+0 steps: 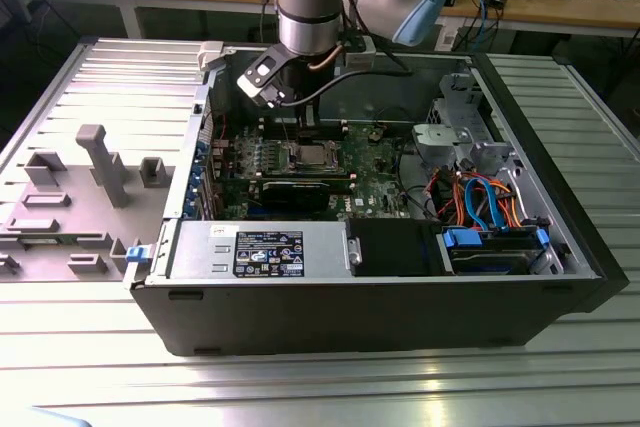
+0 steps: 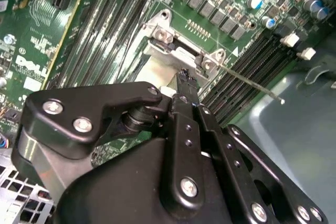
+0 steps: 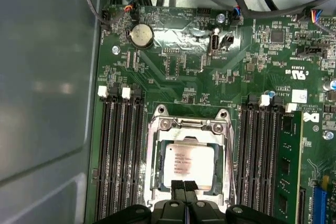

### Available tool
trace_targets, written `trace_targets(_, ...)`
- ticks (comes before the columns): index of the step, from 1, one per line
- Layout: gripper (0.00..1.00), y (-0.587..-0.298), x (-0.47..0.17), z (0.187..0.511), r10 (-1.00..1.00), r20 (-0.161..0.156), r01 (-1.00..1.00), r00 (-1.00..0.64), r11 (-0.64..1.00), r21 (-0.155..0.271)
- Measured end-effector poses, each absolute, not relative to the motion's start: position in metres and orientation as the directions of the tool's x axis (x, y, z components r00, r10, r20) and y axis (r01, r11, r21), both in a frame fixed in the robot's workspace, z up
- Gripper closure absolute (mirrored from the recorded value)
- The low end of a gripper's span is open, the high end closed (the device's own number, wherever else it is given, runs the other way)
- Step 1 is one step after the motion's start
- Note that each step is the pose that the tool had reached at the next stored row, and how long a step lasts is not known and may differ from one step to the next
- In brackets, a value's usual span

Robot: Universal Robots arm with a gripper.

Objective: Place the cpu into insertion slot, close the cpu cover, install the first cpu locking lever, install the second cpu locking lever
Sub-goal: 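Close the cpu cover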

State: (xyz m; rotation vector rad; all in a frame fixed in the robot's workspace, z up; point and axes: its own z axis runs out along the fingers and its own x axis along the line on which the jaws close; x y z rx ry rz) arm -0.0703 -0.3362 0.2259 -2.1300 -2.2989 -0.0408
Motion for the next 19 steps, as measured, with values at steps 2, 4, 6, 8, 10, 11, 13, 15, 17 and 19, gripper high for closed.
trace_targets(2, 0.89, -0.338, -0.073, 0.223, 0.997, 0.023, 0.997, -0.076, 0.076, 0.012)
trace_targets(4, 0.89, -0.338, -0.075, 0.219, 0.997, 0.023, 0.997, -0.076, 0.076, 0.011)
trace_targets(6, 0.89, -0.338, -0.077, 0.216, 0.997, 0.023, 0.997, -0.076, 0.076, 0.01)
trace_targets(8, 0.89, -0.338, -0.077, 0.212, 0.997, 0.024, 0.997, -0.076, 0.076, 0.008)
trace_targets(10, 0.89, -0.338, -0.077, 0.209, 0.997, 0.024, 0.997, -0.076, 0.076, 0.006)
trace_targets(11, 0.89, -0.338, -0.078, 0.207, 0.997, 0.024, 0.997, -0.076, 0.076, 0.005)
trace_targets(13, 0.89, -0.338, -0.078, 0.206, 0.997, 0.024, 0.997, -0.076, 0.076, 0.004)
trace_targets(15, 0.89, -0.338, -0.078, 0.206, 0.997, 0.024, 0.997, -0.076, 0.076, 0.004)
trace_targets(17, 0.89, -0.338, -0.078, 0.206, 0.997, 0.024, 0.997, -0.076, 0.076, 0.004)
trace_targets(19, 0.89, -0.338, -0.078, 0.206, 0.997, 0.024, 0.997, -0.076, 0.076, 0.004)
